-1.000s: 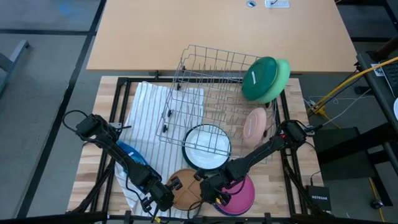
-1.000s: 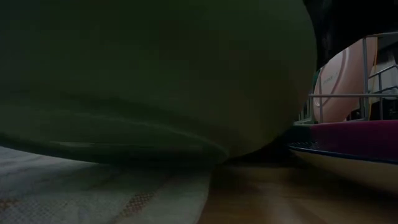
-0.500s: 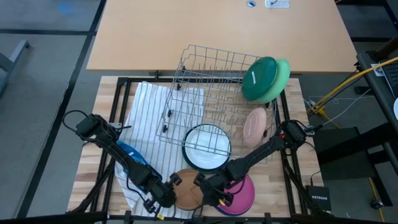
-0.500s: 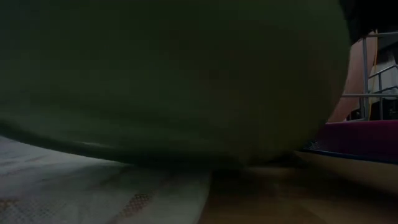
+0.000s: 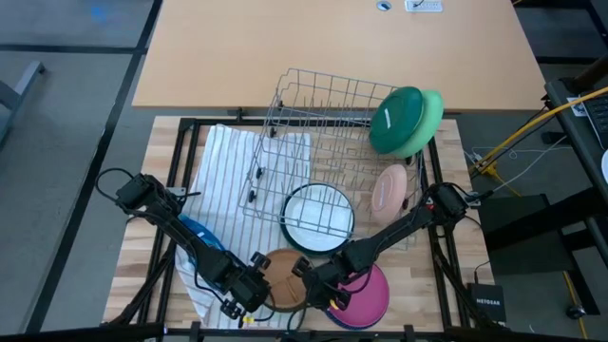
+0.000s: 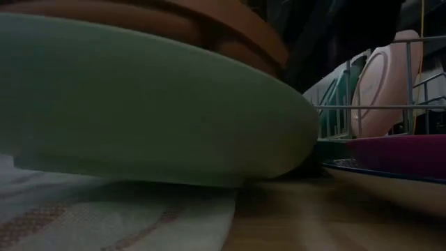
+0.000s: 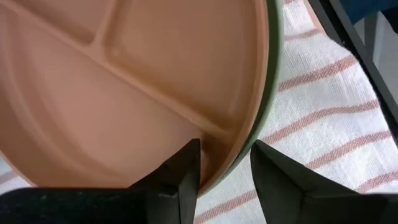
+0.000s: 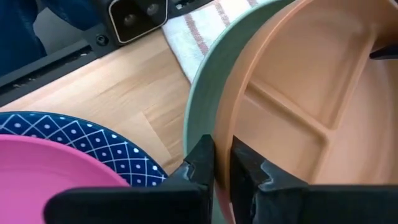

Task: Sort dishes
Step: Put the brown plate in the dish rack

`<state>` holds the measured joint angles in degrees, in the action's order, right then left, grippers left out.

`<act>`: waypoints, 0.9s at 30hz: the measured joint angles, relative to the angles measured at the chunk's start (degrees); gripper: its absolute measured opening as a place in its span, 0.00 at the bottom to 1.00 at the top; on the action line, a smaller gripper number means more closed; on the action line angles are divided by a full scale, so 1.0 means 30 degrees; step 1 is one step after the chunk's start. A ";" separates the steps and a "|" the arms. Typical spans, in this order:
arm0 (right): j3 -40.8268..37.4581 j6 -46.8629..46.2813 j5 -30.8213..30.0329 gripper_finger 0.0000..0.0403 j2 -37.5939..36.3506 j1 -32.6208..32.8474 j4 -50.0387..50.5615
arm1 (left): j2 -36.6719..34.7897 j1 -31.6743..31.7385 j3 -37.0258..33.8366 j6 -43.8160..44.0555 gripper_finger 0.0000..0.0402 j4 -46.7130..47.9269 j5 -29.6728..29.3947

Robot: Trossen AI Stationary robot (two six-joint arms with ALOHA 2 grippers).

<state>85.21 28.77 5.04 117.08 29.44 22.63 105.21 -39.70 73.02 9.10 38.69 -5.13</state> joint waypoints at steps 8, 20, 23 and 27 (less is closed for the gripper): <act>0.0000 -0.0021 0.0826 0.06 0.0000 0.0040 -0.0293 | -0.0113 -0.0100 0.1669 -0.0802 0.32 0.1485 0.0194; 0.0505 -0.0917 0.1524 0.05 -0.0007 0.0018 -0.0957 | -0.1255 -0.0204 0.3008 -0.1584 0.32 0.4141 0.0058; 0.1239 -0.1902 0.1508 0.05 -0.0007 0.0040 -0.0596 | -0.1750 -0.0211 0.3015 -0.1465 0.32 0.4532 0.0002; 0.2300 -0.3178 0.1552 0.05 -0.0029 0.0051 0.0330 | -0.2460 -0.0211 0.3015 -0.1469 0.32 0.4521 -0.0061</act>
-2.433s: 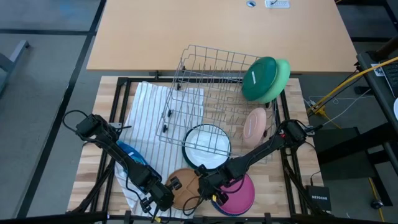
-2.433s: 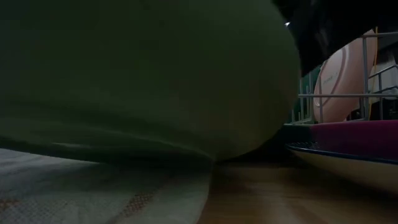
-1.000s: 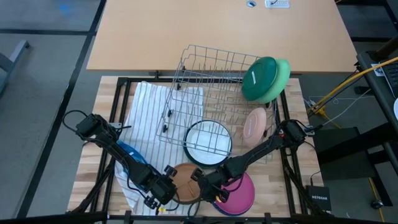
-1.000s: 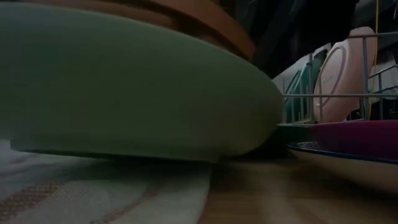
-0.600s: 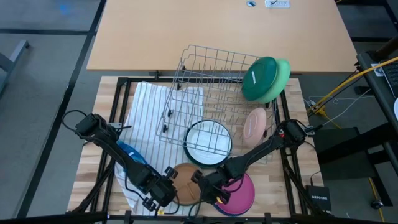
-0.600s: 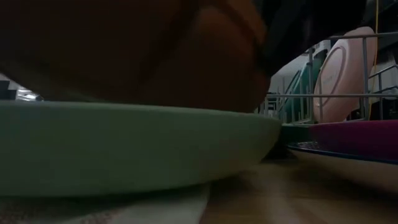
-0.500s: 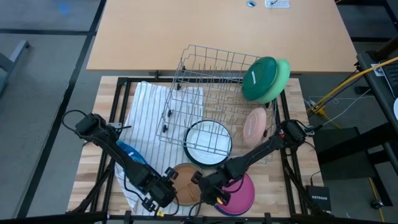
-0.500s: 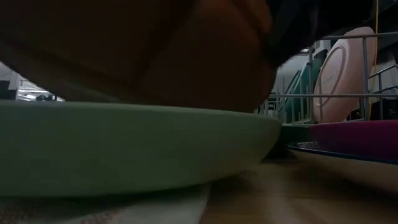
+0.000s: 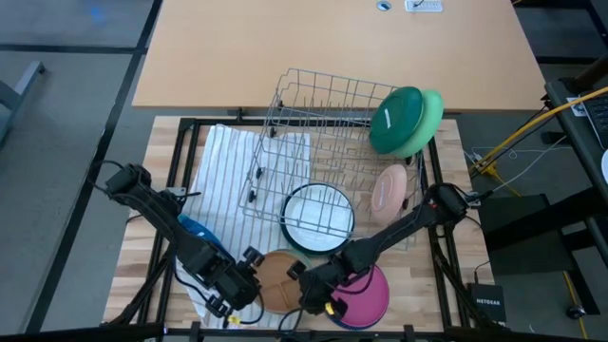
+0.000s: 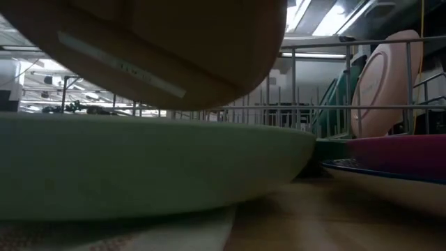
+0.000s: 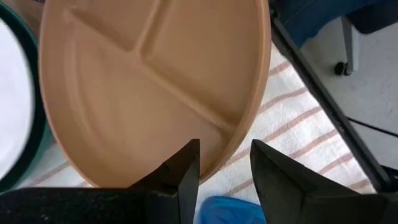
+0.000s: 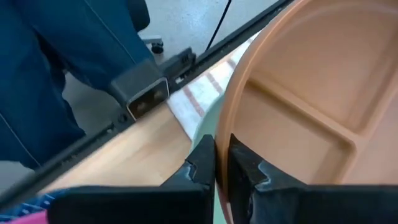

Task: Sort dishes
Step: Put the brown plate in the dish rack

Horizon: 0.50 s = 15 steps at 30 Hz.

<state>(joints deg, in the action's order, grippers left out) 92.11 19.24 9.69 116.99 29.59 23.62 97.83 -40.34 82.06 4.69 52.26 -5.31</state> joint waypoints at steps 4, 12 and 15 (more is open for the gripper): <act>0.1139 -0.1325 0.0081 0.05 -0.0007 0.0004 0.1400 | -0.0760 0.0000 0.0000 0.0006 0.32 0.0005 -0.0056; 0.2960 -0.4034 0.1894 0.05 -0.0029 0.0011 0.5034 | -0.1511 -0.0017 0.0000 -0.0065 0.32 0.1063 -0.1248; 0.3595 -0.5149 0.2833 0.05 -0.0029 0.0008 0.5804 | -0.1511 0.0028 0.0000 -0.0064 0.32 0.1805 -0.2233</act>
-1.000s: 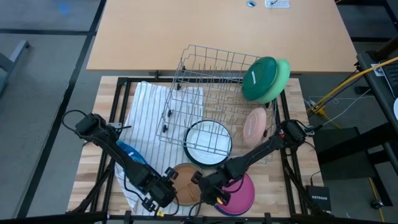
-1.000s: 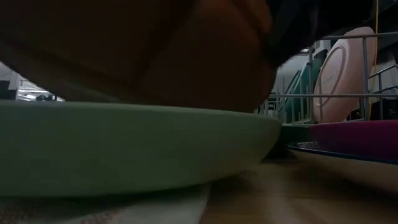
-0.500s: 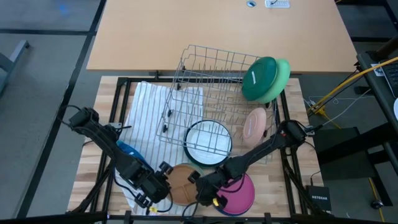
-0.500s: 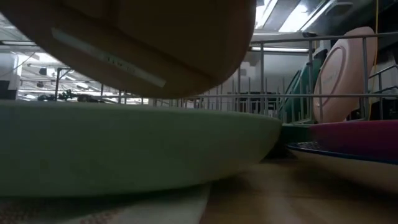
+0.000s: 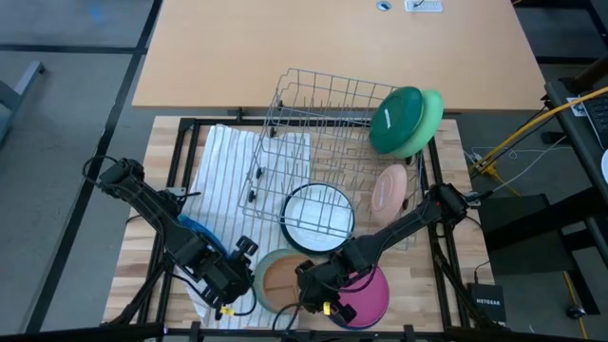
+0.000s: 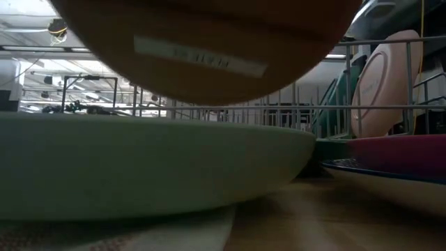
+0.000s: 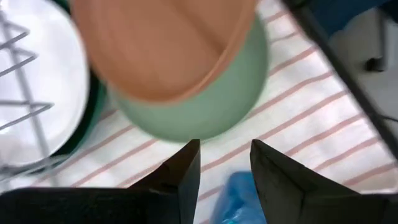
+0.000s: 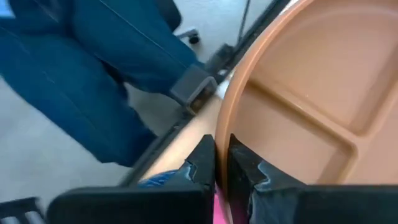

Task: Sort dishes
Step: Put the brown plate in the dish rack

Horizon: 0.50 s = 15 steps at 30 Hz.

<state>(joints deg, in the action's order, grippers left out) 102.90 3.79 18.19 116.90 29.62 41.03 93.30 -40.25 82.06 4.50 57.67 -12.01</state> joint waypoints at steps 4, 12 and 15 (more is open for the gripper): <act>0.1343 -0.2146 0.0320 0.05 -0.0015 -0.0005 0.1007 | 0.0000 0.0009 0.0000 -0.0001 0.32 0.0442 -0.1137; 0.6249 -0.4159 -0.0450 0.05 -0.0029 -0.0150 0.5641 | 0.0000 -0.0006 0.0000 0.0420 0.32 0.0858 -0.1575; 0.8499 -0.4714 -0.1561 0.05 -0.0035 -0.0132 0.7968 | 0.0000 0.0001 0.0000 0.0580 0.32 0.1230 -0.1575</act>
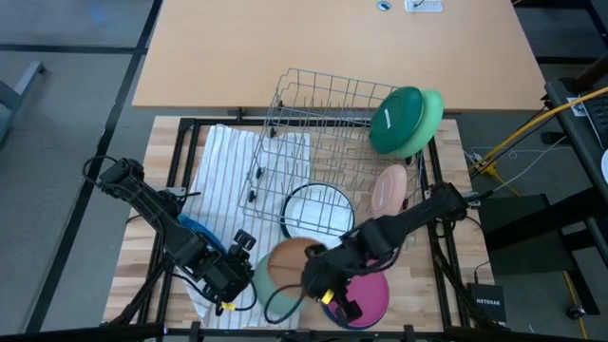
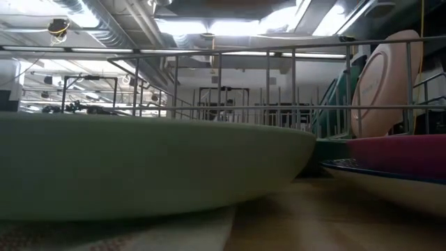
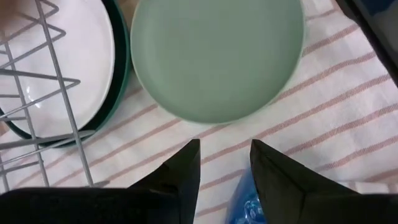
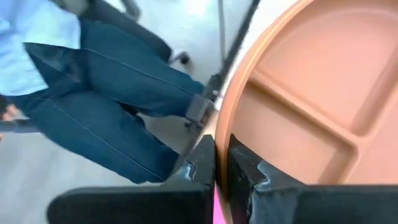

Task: Sort dishes
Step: Put the brown plate in the dish rack

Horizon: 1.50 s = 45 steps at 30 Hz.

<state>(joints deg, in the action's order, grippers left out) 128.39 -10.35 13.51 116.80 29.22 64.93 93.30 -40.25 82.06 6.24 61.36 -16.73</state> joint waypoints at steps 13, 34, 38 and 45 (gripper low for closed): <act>0.0439 -0.3621 -0.7004 0.03 -0.4147 0.0342 0.6171 | 0.0007 0.0003 0.0000 0.0366 0.32 -0.0167 -0.0156; -0.7775 -1.2905 -2.1514 0.03 -1.3342 0.6415 0.7068 | 0.0007 0.0022 -0.0015 0.0283 0.32 -0.0737 -0.0862; -1.4007 -1.3860 -2.5475 0.03 -1.6148 0.7799 0.1390 | 0.0007 0.0164 -0.0015 -0.0592 0.32 -0.1529 -0.1156; -2.2449 -1.1838 -2.9348 0.03 -1.9244 0.7872 -1.2512 | 0.0015 0.0805 -0.0015 -0.1775 0.32 -0.2371 -0.1201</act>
<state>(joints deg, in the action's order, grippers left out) 61.04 -45.86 -74.53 59.06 52.84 27.40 93.34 -37.83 82.02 0.92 54.25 -20.33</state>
